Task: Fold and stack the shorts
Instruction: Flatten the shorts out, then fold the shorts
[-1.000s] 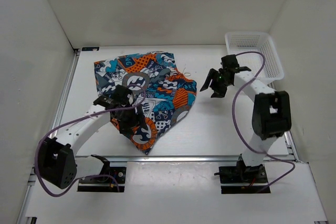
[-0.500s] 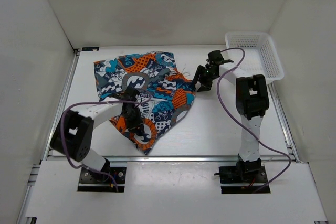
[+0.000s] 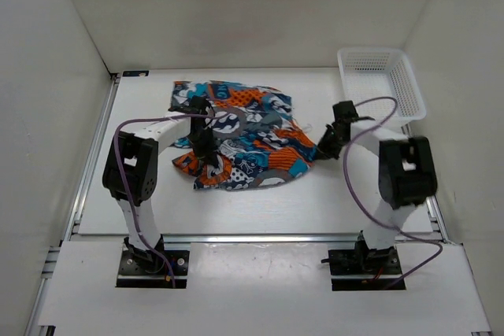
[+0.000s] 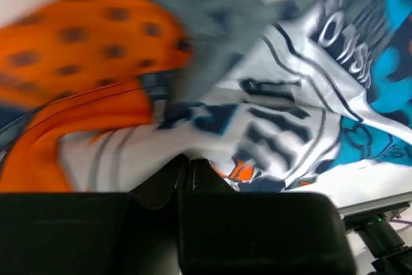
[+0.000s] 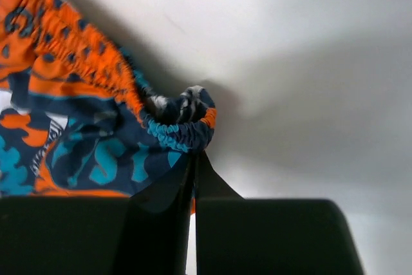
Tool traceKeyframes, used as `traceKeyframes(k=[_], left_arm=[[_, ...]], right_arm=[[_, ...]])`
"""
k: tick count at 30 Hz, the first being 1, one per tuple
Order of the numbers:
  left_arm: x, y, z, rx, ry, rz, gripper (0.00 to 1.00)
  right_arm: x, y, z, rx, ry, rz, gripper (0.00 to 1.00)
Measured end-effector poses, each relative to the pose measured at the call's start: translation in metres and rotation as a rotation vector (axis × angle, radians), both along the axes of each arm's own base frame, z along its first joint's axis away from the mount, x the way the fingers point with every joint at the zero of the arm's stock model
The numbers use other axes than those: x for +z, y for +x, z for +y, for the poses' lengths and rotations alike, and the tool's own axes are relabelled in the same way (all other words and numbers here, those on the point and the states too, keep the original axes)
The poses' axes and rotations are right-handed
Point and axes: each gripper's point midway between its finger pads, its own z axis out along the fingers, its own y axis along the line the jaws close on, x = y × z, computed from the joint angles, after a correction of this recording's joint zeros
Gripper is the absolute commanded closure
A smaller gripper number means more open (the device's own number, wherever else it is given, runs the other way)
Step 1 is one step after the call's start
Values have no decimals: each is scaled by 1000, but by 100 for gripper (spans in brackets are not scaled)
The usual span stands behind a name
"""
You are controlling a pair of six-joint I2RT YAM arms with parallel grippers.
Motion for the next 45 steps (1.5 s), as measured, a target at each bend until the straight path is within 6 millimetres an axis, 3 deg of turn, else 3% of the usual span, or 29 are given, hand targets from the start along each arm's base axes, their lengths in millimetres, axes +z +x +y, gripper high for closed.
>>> traceKeyframes(k=[4, 7, 8, 9, 10, 11, 12, 13, 15, 17, 21, 23, 24, 27, 31, 35, 39, 45], left_arm=[[18, 28, -10, -63, -2, -48, 90], [33, 47, -15, -98, 8, -76, 85], [38, 52, -16, -108, 15, -85, 76], [43, 58, -17, -119, 22, -97, 46], [47, 64, -18, -130, 25, -112, 31], [52, 68, -18, -137, 27, -124, 18], [55, 70, -17, -132, 29, -131, 7], [59, 69, -14, -132, 34, -136, 1], [67, 64, -6, -116, 45, -141, 1], [78, 54, 6, -91, 53, -149, 1], [100, 22, 33, -2, 55, -176, 18], [102, -1, 46, 58, 49, -175, 18], [99, -13, 52, 86, 47, -162, 12], [79, -51, 56, 146, 16, -98, 7], [48, -90, 48, 194, -22, 25, 8], [36, -96, 39, 217, -49, 57, 18], [23, -84, 33, 236, -52, 63, 26], [-8, -76, 33, 264, -16, 119, 46]], right_arm=[[22, -60, -31, -109, -75, -35, 99], [43, -77, -37, -154, -95, -97, 99], [48, -77, -39, -165, -101, -116, 99], [51, -75, -40, -176, -106, -131, 95], [51, -74, -41, -186, -114, -132, 87], [49, -72, -43, -195, -123, -126, 75], [46, -72, -44, -200, -133, -112, 50], [44, -70, -45, -208, -140, -100, 37], [40, -69, -46, -204, -156, -90, 21], [40, -69, -48, -206, -165, -89, 17], [43, -71, -50, -209, -174, -94, 15], [48, -73, -52, -211, -173, -114, 12], [52, -76, -53, -213, -170, -129, 12], [63, -90, -57, -213, -168, -167, 10], [72, -105, -62, -214, -170, -199, 10], [68, -114, -64, -209, -177, -183, 10], [65, -118, -65, -207, -182, -165, 10], [68, -119, -65, -208, -179, -175, 10]])
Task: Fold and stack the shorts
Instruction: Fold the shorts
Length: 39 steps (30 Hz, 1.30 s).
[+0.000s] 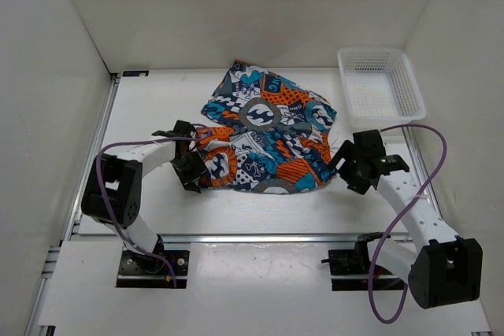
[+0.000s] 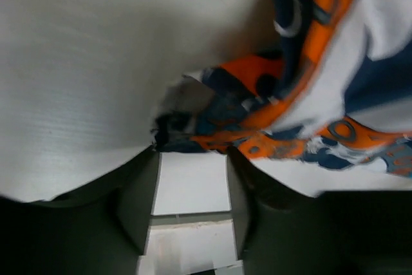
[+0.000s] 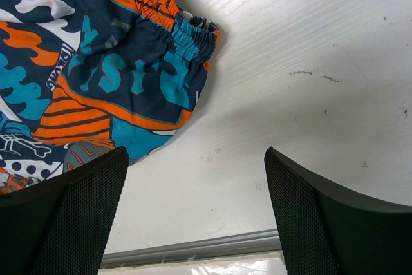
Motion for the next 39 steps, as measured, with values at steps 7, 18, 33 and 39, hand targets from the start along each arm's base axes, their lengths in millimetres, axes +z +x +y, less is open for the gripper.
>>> traceKeyframes(k=[7, 18, 33, 39], left_arm=[[-14, 11, 0, 12, 26, 20, 90], [14, 40, -7, -22, -6, -117, 90], [150, 159, -6, -66, -14, -419, 90], [324, 219, 41, 29, -59, -854, 90]], right_arm=[[-5, -3, 5, 12, 38, 11, 9], [-54, 8, 18, 29, 144, 129, 47], [46, 177, 27, 62, 142, -62, 100], [242, 224, 34, 126, 163, -548, 100]])
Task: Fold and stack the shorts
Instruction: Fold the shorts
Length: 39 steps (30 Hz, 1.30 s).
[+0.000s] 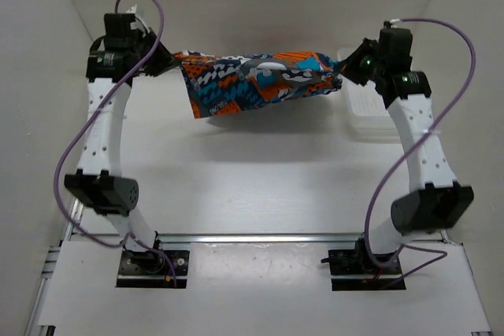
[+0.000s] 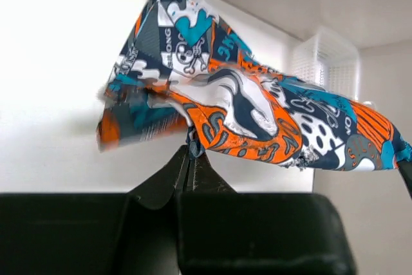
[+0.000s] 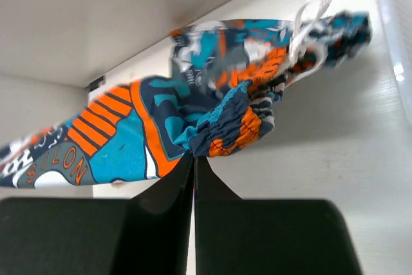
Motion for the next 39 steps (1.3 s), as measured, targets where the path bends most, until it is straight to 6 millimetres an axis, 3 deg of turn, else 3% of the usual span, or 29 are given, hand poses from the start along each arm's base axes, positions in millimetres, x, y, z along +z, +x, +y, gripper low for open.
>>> traceKeyframes(k=[1, 3, 5, 6, 7, 8, 9, 11, 12, 14, 16, 18, 22, 23, 25, 27, 30, 32, 39], left_arm=[[13, -9, 3, -1, -7, -30, 90], [16, -35, 3, -15, -18, -37, 90], [-6, -62, -3, -37, -27, 3, 90], [-30, -79, -4, -45, -24, 57, 90], [-54, -94, -6, -49, -24, 117, 90], [-87, -107, -7, -51, -23, 186, 74], [-125, -123, -6, -47, -12, 273, 65], [-199, -155, -1, -34, 7, 484, 56], [-231, -171, 1, -31, 18, 587, 56], [-271, -192, 5, -23, 36, 740, 55], [-285, -200, 9, -18, 69, 789, 55], [-281, -197, 10, -19, 83, 758, 54], [-269, -191, 10, -16, 87, 689, 32], [-269, -191, 9, -12, 84, 685, 21], [-275, -195, 8, -9, 78, 699, 8], [-285, -206, 8, -3, 75, 737, 1], [-301, -223, 4, -8, 73, 799, 1], [-307, -226, 0, -12, 72, 823, 6], [-328, -208, -12, -21, 82, 857, 22]], right_arm=[[10, -14, 2, 11, 2, -25, 100], [11, -42, 1, 18, -1, -40, 100], [-21, -70, -4, 16, -10, 13, 100], [-44, -85, -6, 14, -17, 59, 100], [-72, -96, -8, 14, -24, 115, 86], [-109, -110, -10, 18, -35, 184, 68], [-143, -124, -12, 17, -46, 265, 55], [-211, -159, -18, 19, -79, 445, 33], [-237, -178, -23, 18, -98, 532, 27], [-262, -204, -30, 16, -132, 646, 24], [-261, -208, -34, 7, -155, 661, 24], [-253, -200, -37, -5, -169, 633, 24], [-236, -196, -40, -27, -172, 564, 24], [-233, -197, -40, -30, -167, 548, 24], [-235, -204, -39, -32, -158, 543, 24], [-244, -214, -38, -31, -143, 568, 24], [-264, -232, -36, -25, -127, 635, 24], [-271, -239, -34, -23, -116, 662, 24], [-272, -229, -23, -11, -25, 654, 23]])
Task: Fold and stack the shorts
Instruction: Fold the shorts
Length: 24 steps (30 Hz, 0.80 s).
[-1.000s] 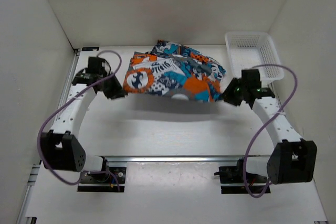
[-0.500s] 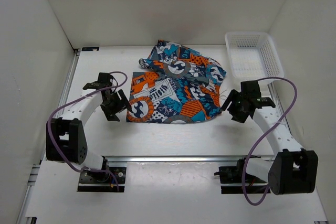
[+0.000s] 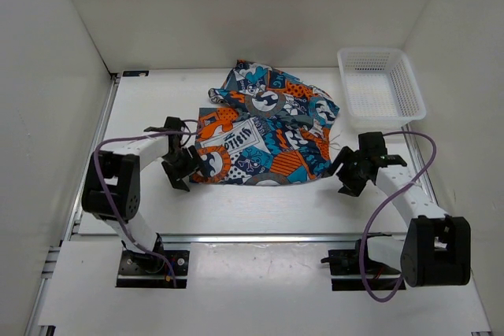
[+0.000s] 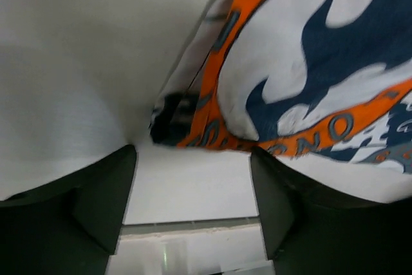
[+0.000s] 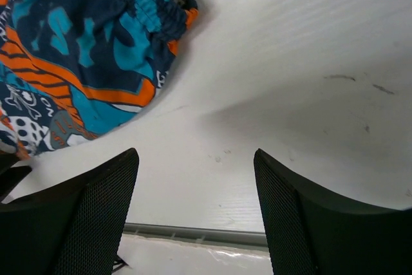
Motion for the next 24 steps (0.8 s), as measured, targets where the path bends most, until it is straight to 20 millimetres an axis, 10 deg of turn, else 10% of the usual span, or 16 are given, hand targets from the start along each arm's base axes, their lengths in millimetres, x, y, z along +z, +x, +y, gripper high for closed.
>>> traceKeyframes(k=[5, 14, 19, 24], left_arm=[[-11, 21, -8, -2, -1, 16, 90], [-11, 34, -19, -32, -18, -13, 90], [-7, 38, -20, -38, -20, -24, 90], [38, 75, -27, -77, -41, -121, 90]], right_arm=[[-10, 11, 10, -14, 68, 12, 27], [-40, 42, 16, -39, 106, 81, 52], [-45, 77, 21, -57, 132, 50, 99], [-5, 120, 17, -55, 96, -37, 100]])
